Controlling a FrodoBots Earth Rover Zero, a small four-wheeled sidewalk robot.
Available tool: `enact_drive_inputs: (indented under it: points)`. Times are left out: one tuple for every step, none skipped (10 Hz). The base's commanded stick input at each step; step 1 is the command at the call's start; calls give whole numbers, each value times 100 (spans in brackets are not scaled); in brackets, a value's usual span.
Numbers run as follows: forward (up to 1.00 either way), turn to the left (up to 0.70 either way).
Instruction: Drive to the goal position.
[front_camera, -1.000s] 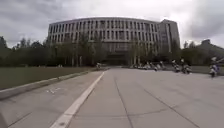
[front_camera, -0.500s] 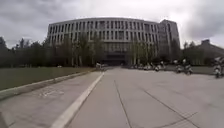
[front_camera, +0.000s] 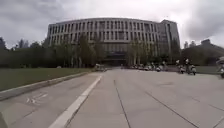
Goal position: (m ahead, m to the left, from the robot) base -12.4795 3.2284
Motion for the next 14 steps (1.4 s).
enact_drive_inputs:
  points:
    - [100,0]
    - [100,0]
    - [100,0]
    - [100,0]
    - [98,0]
    - [93,0]
    - [87,0]
    - [79,0]
    - [77,0]
    - [87,0]
    - [95,0]
    - [98,0]
    - [100,0]
    - [100,0]
